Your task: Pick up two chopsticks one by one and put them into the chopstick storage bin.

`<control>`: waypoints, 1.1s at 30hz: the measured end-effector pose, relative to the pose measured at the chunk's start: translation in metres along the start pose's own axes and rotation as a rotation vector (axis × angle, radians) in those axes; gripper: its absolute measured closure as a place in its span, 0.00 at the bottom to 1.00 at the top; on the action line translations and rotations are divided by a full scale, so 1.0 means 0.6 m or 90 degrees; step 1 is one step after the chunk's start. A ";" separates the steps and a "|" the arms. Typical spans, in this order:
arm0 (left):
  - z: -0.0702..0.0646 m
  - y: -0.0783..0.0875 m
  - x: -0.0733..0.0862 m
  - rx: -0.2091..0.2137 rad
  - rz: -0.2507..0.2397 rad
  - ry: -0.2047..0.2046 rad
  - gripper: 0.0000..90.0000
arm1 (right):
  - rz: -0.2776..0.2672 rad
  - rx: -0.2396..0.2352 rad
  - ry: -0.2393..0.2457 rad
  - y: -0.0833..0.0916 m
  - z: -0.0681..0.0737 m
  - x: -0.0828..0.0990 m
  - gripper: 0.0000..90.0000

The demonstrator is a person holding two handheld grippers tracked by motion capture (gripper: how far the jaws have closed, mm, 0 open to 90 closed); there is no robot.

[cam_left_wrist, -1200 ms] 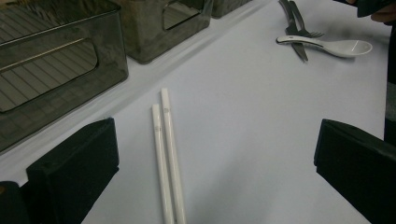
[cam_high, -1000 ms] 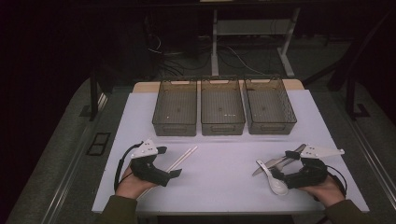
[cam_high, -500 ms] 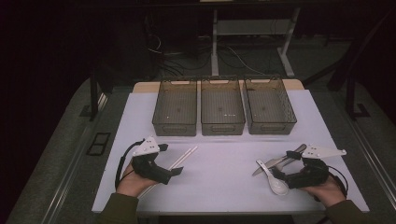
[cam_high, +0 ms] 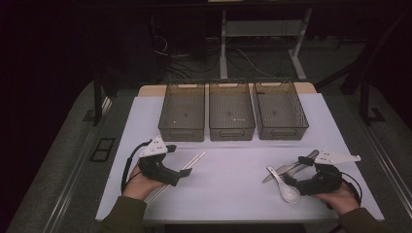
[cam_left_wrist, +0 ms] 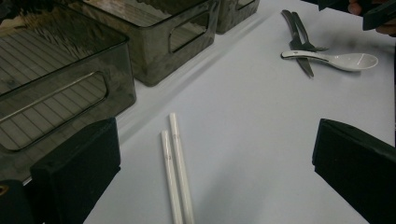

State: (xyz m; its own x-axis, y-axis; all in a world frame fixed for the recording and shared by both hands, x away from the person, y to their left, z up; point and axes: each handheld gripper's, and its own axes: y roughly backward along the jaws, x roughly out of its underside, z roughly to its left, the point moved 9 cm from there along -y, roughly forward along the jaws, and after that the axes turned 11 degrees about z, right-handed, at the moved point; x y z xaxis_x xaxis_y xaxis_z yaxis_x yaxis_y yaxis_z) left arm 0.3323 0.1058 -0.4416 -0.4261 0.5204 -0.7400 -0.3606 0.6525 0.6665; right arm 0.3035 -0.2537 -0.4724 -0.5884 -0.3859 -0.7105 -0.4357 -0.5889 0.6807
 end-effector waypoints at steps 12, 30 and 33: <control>0.017 0.002 -0.013 0.001 -0.005 0.004 0.01 | 0.000 0.003 -0.004 0.000 -0.001 0.000 0.03; 0.050 0.009 -0.014 -0.029 -0.016 0.017 0.13 | -0.002 0.006 -0.001 0.000 -0.002 0.001 0.03; 0.055 0.010 -0.012 -0.036 -0.015 0.020 0.16 | -0.003 0.007 -0.001 0.000 -0.003 0.000 0.03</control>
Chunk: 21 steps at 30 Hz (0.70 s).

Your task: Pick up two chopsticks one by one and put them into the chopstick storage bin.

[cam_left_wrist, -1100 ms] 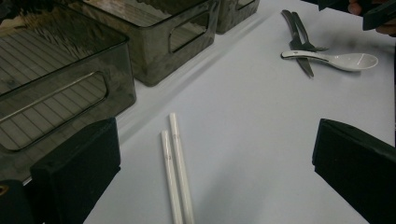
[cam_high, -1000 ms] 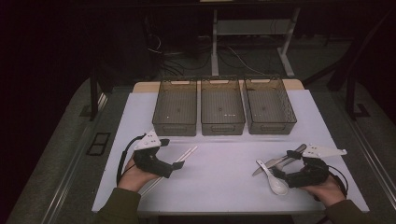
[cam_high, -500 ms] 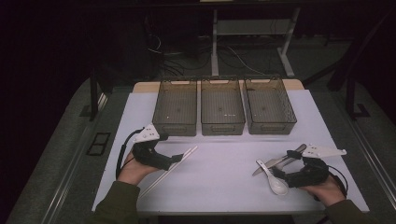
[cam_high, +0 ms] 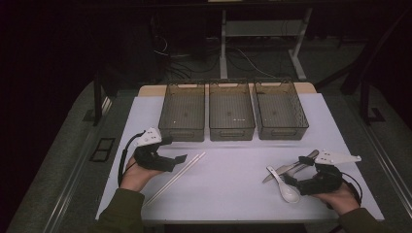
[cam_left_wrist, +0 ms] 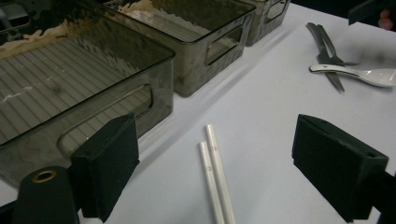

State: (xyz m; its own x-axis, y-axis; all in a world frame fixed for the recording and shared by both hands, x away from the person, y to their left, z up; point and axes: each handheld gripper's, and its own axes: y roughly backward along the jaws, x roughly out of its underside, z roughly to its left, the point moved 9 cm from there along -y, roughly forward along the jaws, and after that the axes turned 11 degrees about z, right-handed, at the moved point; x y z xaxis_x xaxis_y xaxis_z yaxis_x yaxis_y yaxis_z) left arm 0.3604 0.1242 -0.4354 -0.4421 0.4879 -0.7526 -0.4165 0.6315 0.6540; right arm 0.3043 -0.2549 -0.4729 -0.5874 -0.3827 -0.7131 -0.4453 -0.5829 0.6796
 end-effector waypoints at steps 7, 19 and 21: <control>0.013 0.002 0.010 -0.008 0.004 0.007 0.34 | -0.001 0.001 0.001 0.000 0.000 -0.001 0.03; 0.021 -0.014 0.033 0.016 0.040 0.021 0.65 | -0.001 0.000 0.002 0.000 0.000 -0.001 0.03; 0.022 -0.016 0.036 0.016 0.048 0.025 0.68 | -0.001 0.000 0.003 -0.001 0.000 -0.001 0.03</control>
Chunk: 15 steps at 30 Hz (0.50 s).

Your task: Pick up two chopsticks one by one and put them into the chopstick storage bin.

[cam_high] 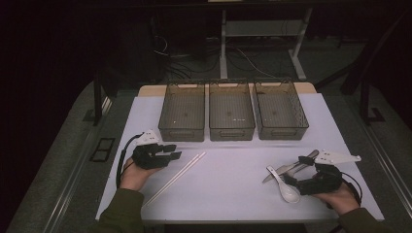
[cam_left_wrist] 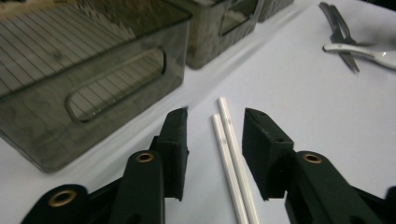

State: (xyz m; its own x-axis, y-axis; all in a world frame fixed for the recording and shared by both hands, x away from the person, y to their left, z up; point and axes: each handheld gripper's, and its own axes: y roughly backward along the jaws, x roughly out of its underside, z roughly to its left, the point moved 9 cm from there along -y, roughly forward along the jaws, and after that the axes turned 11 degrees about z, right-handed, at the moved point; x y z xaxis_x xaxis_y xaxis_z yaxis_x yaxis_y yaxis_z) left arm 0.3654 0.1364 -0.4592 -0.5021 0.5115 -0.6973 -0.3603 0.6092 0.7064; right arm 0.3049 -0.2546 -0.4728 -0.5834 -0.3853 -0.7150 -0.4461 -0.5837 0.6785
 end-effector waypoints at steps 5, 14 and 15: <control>-0.002 -0.015 0.009 0.008 0.032 0.003 0.75 | 0.000 0.000 0.000 0.000 0.000 0.000 0.03; -0.012 -0.034 0.019 0.016 0.075 -0.007 0.83 | 0.001 0.001 -0.001 0.000 0.000 0.000 0.03; -0.013 -0.037 0.020 0.017 0.078 -0.008 0.84 | 0.001 0.001 -0.001 0.000 0.000 0.000 0.03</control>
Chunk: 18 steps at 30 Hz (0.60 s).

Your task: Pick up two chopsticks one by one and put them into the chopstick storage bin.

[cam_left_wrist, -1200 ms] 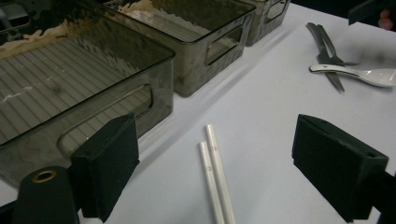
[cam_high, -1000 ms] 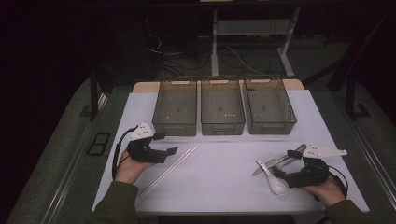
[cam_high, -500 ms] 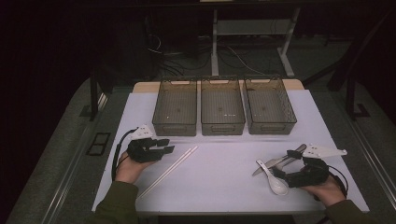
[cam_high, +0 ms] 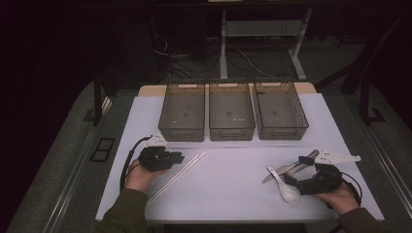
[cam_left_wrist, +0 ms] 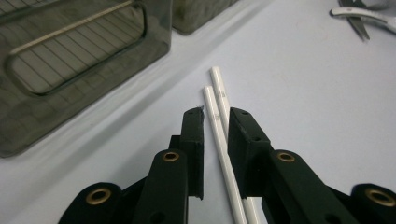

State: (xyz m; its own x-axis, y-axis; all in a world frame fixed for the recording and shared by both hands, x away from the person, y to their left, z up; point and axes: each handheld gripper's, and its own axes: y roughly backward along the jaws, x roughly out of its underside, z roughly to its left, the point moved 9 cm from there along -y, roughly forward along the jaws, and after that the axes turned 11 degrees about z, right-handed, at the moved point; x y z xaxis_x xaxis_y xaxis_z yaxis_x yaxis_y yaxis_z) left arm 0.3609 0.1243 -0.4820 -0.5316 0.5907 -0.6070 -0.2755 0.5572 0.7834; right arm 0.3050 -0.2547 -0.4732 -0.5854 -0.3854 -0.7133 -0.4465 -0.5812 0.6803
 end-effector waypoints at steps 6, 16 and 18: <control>-0.007 -0.014 0.005 0.006 0.025 -0.009 0.86 | 0.002 0.000 -0.001 0.000 0.000 0.001 0.03; -0.013 -0.030 0.011 0.005 0.059 -0.022 0.88 | 0.002 0.000 -0.002 0.000 -0.001 0.001 0.03; -0.012 -0.032 0.013 0.003 0.065 -0.019 0.89 | 0.002 0.001 -0.003 0.000 -0.001 0.001 0.03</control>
State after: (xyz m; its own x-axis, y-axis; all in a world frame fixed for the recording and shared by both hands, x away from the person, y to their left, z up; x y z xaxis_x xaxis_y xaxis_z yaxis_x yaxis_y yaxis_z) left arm 0.3563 0.1139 -0.5005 -0.5324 0.6616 -0.5280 -0.2180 0.4955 0.8408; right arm 0.3052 -0.2552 -0.4740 -0.5900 -0.3846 -0.7100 -0.4450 -0.5788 0.6833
